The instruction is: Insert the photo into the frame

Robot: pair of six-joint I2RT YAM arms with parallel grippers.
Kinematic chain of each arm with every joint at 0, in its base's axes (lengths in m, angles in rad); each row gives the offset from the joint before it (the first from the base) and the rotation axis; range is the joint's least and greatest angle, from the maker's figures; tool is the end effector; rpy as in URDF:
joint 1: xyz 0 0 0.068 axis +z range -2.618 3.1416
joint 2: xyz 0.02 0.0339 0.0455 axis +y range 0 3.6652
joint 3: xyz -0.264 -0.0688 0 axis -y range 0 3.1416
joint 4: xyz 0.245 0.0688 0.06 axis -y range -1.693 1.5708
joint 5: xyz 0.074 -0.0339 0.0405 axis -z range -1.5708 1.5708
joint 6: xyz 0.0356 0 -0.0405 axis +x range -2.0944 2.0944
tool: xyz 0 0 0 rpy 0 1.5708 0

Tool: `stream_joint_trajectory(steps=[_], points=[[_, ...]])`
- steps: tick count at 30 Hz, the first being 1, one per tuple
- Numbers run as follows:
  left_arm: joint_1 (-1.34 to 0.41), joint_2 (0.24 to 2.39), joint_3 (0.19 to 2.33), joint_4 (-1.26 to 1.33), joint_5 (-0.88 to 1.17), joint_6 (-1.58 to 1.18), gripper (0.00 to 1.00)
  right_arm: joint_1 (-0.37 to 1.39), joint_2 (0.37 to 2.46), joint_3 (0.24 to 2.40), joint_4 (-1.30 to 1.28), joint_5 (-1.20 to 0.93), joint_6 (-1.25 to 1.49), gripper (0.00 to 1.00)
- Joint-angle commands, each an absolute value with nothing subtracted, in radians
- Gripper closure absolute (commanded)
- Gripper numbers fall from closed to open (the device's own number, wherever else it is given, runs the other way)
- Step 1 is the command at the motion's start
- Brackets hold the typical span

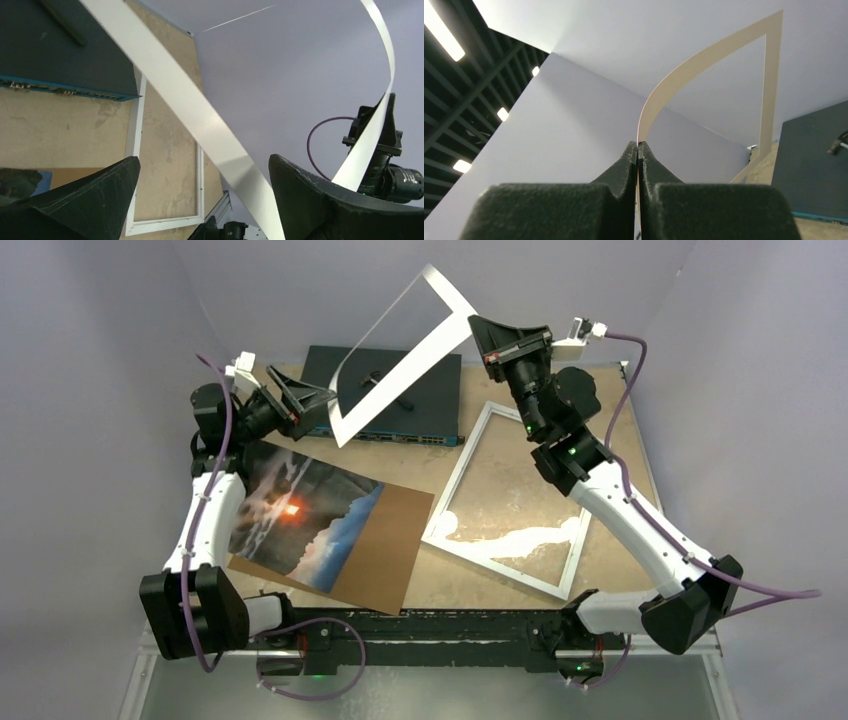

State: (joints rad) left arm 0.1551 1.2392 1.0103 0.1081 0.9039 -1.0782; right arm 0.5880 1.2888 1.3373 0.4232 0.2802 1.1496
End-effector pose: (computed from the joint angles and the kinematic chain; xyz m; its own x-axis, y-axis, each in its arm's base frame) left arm 0.2825 0.0159 0.3544 -0.6511 -0.6534 -0.3860 0.2144 0.3296 -0.9195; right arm 0.2424 0.1497 0.4881 -0.1448 0.9575 -0.2495 -0.4792 0.1528 0.8643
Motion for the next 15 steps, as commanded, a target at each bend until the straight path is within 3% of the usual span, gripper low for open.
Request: stream_joint_trajectory(steps=[1, 6, 11, 15], points=[[0.149, 1.229, 0.964, 0.194, 0.880, -1.172, 0.00, 0.586, 1.283, 1.336, 0.515, 0.317, 1.197, 1.00], [0.149, 1.239, 0.961, 0.253, 0.863, -1.244, 0.00, 0.587, 1.288, 1.296, 0.550, 0.289, 1.254, 1.00], [0.132, 1.215, 0.863, 0.537, 0.771, -1.420, 0.00, 0.597, 1.274, 1.259, 0.566, 0.287, 1.300, 1.00], [0.094, 1.252, 0.877, 0.525, 0.772, -1.431, 0.00, 0.603, 1.262, 1.252, 0.571, 0.306, 1.301, 1.00]])
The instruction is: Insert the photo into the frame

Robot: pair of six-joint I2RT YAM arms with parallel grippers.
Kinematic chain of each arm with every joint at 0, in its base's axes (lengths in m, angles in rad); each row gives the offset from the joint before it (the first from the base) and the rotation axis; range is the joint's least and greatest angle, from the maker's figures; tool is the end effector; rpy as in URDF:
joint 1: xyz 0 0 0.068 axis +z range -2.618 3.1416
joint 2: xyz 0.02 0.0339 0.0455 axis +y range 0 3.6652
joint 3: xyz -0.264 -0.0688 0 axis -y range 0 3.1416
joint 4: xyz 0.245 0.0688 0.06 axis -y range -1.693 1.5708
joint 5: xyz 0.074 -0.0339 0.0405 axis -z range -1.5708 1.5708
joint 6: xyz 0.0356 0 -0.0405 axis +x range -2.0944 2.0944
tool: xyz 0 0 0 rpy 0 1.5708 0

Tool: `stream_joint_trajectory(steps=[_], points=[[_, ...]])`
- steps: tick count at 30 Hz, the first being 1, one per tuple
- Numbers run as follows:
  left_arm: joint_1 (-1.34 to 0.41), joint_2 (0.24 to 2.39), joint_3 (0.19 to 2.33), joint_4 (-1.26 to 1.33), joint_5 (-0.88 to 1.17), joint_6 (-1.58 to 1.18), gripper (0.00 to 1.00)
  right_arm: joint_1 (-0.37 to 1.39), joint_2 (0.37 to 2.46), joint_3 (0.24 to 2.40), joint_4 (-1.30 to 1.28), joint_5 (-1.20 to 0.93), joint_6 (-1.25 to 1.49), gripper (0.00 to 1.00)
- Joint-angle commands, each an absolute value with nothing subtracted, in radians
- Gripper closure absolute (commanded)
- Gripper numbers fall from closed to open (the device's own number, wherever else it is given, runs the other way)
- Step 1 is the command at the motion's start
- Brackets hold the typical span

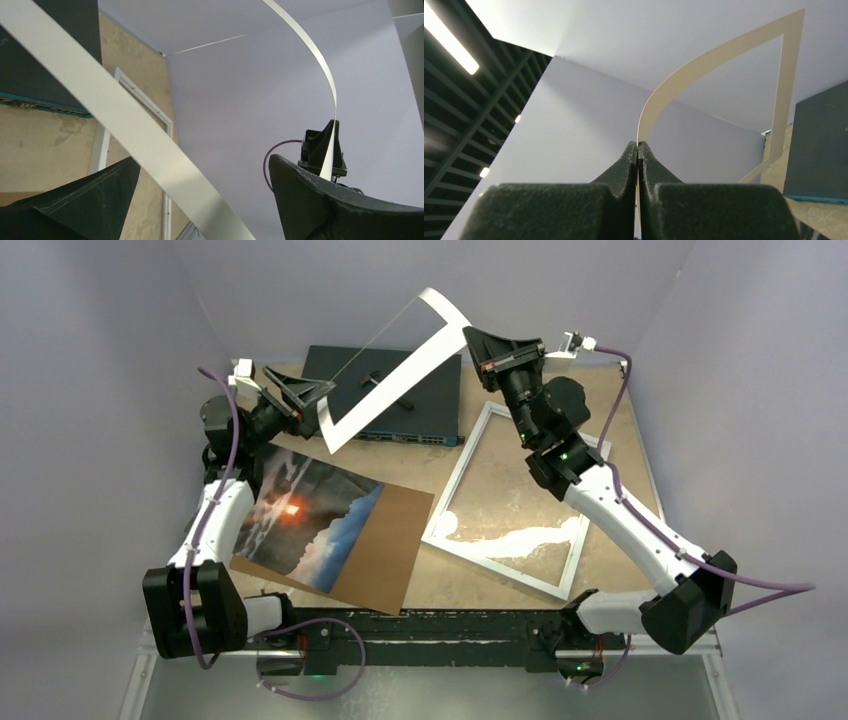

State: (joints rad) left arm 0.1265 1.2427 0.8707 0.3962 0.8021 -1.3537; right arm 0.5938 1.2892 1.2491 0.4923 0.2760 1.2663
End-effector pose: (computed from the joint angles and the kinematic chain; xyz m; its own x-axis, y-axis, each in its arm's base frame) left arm 0.2847 0.0104 0.3327 -0.6053 -0.7613 -0.2323 0.1581 0.1711 -0.9725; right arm 0.2468 0.1549 0.4645 -0.2112 0.9649 -0.1561 -0.4460 0.0470 0.8938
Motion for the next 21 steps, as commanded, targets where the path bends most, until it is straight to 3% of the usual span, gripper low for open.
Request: stream_joint_trajectory(steps=[1, 9, 15, 21], points=[[0.090, 1.255, 0.876, 0.523, 0.773, -1.433, 0.00, 0.604, 1.260, 1.252, 0.572, 0.307, 1.302, 1.00], [0.095, 1.264, 0.907, 0.530, 0.775, -1.443, 0.00, 0.632, 1.220, 1.187, 0.537, 0.291, 1.315, 1.00], [0.109, 1.299, 1.011, 0.401, 0.811, -1.323, 0.01, 0.645, 1.063, 1.047, 0.424, 0.340, 1.308, 1.00], [0.117, 1.331, 1.024, 0.432, 0.821, -1.342, 0.19, 0.645, 0.957, 0.946, 0.323, 0.401, 1.313, 1.00]])
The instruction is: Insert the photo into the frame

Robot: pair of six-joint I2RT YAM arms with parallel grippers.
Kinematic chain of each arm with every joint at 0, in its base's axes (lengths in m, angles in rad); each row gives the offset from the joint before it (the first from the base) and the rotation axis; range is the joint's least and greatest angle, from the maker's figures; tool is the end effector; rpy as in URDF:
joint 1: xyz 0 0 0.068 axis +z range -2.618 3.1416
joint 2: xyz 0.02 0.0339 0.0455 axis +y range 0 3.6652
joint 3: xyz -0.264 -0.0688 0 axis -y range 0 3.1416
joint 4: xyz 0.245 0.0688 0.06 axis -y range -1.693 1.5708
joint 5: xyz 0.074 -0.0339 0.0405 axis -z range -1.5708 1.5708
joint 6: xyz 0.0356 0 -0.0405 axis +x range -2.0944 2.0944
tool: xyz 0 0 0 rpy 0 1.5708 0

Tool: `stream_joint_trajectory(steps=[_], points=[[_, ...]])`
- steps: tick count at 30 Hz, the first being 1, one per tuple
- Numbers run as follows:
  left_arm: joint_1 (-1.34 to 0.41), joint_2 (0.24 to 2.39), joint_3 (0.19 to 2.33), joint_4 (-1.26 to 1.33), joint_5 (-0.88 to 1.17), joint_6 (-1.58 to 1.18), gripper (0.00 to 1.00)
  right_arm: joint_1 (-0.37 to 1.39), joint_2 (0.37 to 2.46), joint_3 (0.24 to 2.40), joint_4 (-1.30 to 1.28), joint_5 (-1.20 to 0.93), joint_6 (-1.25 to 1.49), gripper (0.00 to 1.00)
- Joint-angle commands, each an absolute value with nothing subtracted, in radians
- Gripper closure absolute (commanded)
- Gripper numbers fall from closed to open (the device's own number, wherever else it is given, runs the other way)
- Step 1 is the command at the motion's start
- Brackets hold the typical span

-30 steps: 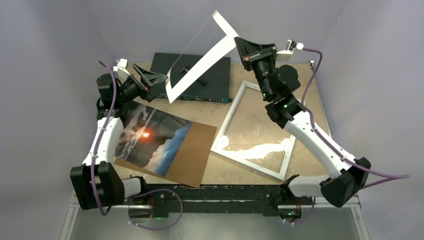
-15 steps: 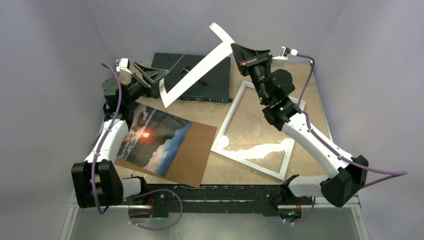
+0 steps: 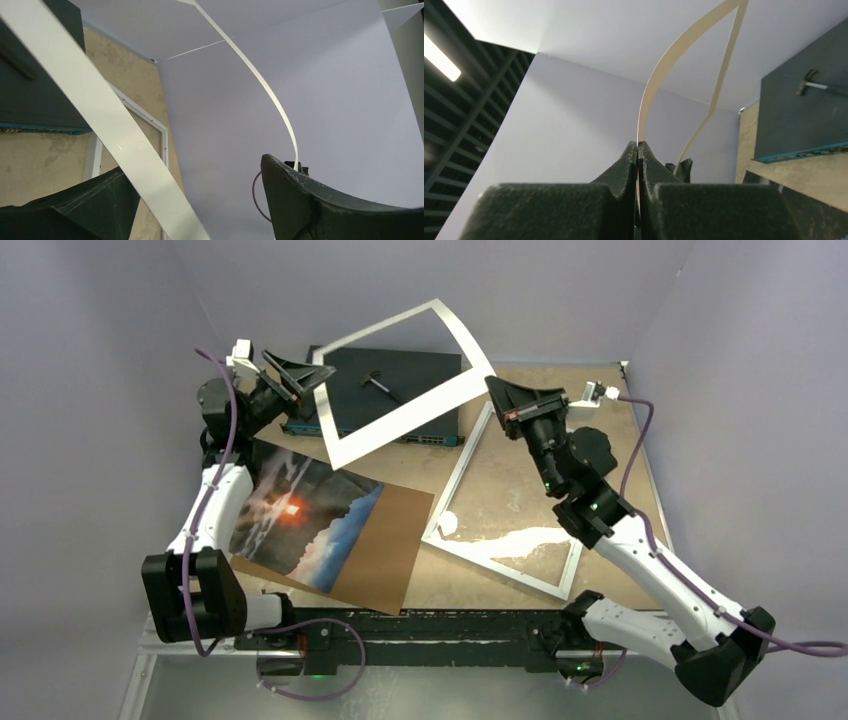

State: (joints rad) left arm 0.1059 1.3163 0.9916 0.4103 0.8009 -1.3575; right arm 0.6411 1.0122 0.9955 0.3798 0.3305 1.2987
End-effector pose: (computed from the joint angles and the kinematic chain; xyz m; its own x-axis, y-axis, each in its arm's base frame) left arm 0.3043 0.0066 0.3561 -0.6053 -0.7485 -0.2709 0.2181 0.1714 -0.9608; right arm 0.1886 0.1263 0.4315 -0.2342 0.9620 -0.1402 -0.3609 0.0479 0.9314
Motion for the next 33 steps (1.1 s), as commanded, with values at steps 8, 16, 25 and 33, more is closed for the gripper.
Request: stream_joint_trajectory(steps=[8, 16, 25, 33], points=[[0.117, 1.342, 1.010, 0.411, 0.813, -1.323, 0.39, 0.646, 0.954, 0.870, 0.330, 0.368, 1.334, 1.00], [0.132, 1.356, 1.025, 0.387, 0.820, -1.293, 0.70, 0.646, 0.924, 0.800, 0.310, 0.362, 1.339, 1.00], [0.129, 1.404, 1.174, -0.010, 0.754, -0.836, 1.00, 0.646, 0.868, 0.658, 0.199, 0.237, 1.369, 0.71], [0.095, 1.509, 1.327, -0.271, 0.721, -0.467, 1.00, 0.644, 0.925, 0.543, 0.134, -0.039, 1.233, 0.17]])
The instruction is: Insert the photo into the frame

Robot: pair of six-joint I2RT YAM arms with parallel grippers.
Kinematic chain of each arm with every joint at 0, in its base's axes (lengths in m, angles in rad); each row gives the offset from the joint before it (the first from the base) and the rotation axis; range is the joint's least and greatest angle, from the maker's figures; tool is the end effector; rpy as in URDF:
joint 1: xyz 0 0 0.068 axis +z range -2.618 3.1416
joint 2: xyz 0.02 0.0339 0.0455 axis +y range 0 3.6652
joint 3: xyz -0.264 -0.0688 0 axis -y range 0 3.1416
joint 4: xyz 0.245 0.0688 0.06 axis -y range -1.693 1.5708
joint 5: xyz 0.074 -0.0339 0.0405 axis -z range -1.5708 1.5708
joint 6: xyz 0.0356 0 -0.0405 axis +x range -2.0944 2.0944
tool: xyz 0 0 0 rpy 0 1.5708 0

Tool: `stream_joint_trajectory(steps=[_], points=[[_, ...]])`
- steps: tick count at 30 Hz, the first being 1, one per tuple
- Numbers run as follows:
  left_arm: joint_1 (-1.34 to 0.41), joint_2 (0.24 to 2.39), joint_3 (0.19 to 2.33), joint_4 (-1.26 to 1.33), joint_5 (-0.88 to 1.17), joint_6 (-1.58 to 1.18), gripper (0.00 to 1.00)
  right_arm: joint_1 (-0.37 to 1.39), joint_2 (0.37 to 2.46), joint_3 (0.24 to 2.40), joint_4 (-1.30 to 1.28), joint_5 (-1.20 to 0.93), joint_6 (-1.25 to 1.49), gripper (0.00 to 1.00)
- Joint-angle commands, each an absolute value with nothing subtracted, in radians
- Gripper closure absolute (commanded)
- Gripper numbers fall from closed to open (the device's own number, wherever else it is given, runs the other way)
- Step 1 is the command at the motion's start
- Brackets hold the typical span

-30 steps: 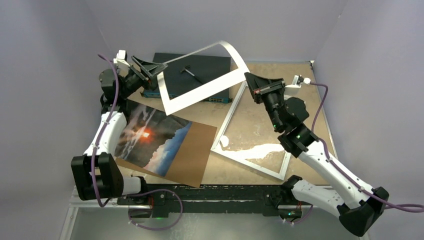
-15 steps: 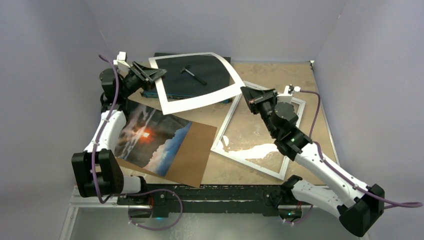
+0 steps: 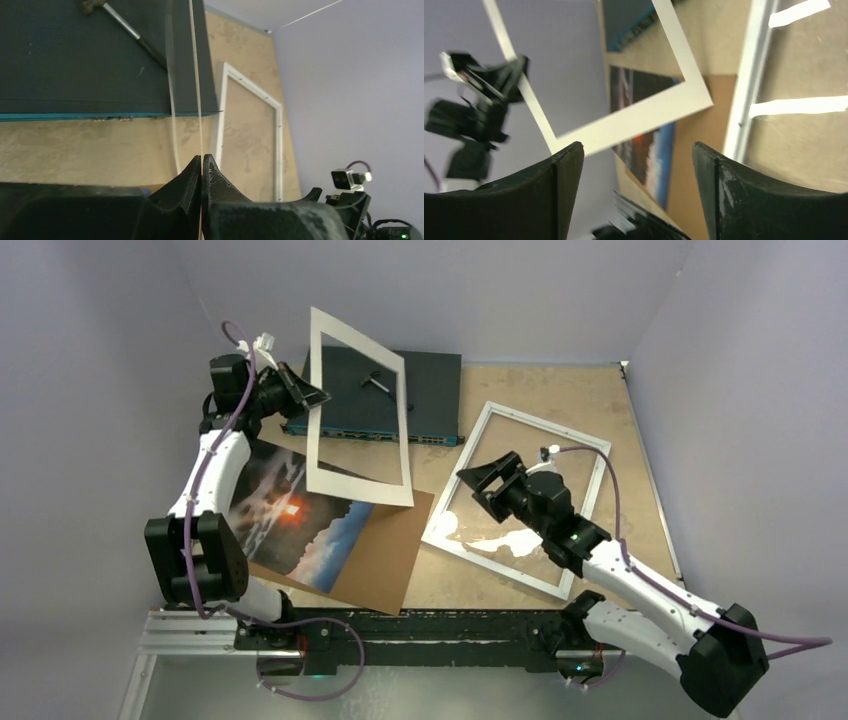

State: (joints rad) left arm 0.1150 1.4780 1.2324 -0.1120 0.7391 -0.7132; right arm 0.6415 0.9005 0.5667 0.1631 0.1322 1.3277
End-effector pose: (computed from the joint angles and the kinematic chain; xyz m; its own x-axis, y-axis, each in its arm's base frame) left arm 0.3422 0.0154 0.3399 -0.6176 -0.5581 -0.5542 0.1824 0.5837 -0.7912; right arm 0.1749 0.1248 0.2782 -0.5075 0.8218 -0.2589 0.0144 0.3085 0.9511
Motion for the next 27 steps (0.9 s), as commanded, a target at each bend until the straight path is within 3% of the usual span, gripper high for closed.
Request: stream_joint_trajectory(steps=[1, 6, 16, 27], points=[[0.083, 1.514, 1.356, -0.292, 0.726, -0.435, 1.00, 0.644, 0.933, 0.543, 0.137, -0.060, 1.196, 0.14], [0.017, 1.513, 1.520, -0.426, 0.730, -0.284, 1.00, 0.631, 0.981, 0.551, 0.244, -0.102, 1.049, 0.06], [-0.116, 1.525, 1.893, -0.800, 0.667, -0.006, 1.00, 0.566, 1.332, 0.790, 0.513, -0.259, 0.795, 0.02], [-0.124, 1.450, 1.914, -0.795, 0.619, 0.031, 1.00, 0.565, 1.566, 0.693, 1.131, -0.242, 0.894, 0.01]])
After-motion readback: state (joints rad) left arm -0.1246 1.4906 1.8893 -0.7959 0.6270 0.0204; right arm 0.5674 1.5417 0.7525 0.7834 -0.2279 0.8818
